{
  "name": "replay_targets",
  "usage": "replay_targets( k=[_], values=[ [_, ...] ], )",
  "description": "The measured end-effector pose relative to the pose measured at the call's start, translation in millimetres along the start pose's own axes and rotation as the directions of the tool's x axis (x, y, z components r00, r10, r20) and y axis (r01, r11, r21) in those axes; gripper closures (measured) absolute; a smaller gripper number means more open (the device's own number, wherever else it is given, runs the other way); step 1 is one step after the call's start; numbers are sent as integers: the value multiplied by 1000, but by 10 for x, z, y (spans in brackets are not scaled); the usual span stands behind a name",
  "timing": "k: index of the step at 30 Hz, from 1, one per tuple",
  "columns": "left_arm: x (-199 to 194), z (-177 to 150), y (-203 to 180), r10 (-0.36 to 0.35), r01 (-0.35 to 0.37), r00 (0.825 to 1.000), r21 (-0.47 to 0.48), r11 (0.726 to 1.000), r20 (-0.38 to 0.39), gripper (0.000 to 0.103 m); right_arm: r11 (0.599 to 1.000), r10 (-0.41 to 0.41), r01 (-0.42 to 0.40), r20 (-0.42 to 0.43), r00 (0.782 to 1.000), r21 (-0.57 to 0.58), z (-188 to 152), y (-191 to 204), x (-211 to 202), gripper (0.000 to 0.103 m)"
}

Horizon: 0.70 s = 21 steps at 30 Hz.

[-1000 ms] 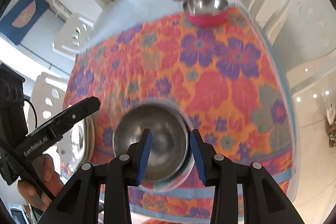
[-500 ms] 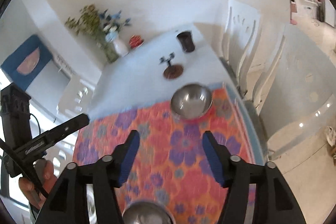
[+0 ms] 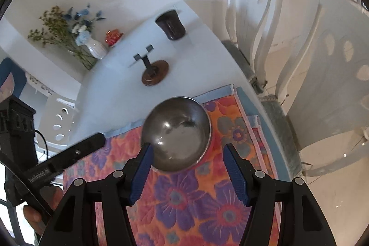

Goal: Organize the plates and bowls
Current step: 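Move both grippers to the pink-outside steel bowl, then close both grippers on the pink steel bowl rim and lift it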

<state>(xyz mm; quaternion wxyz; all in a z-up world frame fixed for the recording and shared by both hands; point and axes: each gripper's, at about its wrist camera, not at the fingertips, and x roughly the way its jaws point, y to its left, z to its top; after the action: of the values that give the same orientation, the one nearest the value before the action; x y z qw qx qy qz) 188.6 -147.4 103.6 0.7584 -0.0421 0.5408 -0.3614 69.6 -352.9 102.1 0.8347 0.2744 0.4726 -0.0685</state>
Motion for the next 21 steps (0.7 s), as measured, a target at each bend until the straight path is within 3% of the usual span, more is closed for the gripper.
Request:
replay_targets(
  k=[5,8,10,15,17,21],
  values=[
    [460,16,154,-12,10,998,-30,999,-68,60,1000,-13,12,-49,999,-17,91,-56,422,46],
    [655,0,216,6,-10,995,-39,999,-102,74,1000,-25,24,-72,997,-17,103,-101,633,51],
    [741,-28,225,4,-8,993,-31,999,-116,76,999,-39,39,-79,996,0,75,-157,750,54],
    [859,-52,201,-14,12,992,-13,1000,-122,86,999,-25,28,-99,995,35,40,-225,940,73],
    [899,-23,178,-7,6,993,-4,1000,-122,86,999,-39,43,-105,994,29,40,-217,996,81],
    [913,-11,173,-10,10,993,-7,1000,-120,86,999,-44,46,-95,994,27,43,-212,992,82]
  ],
)
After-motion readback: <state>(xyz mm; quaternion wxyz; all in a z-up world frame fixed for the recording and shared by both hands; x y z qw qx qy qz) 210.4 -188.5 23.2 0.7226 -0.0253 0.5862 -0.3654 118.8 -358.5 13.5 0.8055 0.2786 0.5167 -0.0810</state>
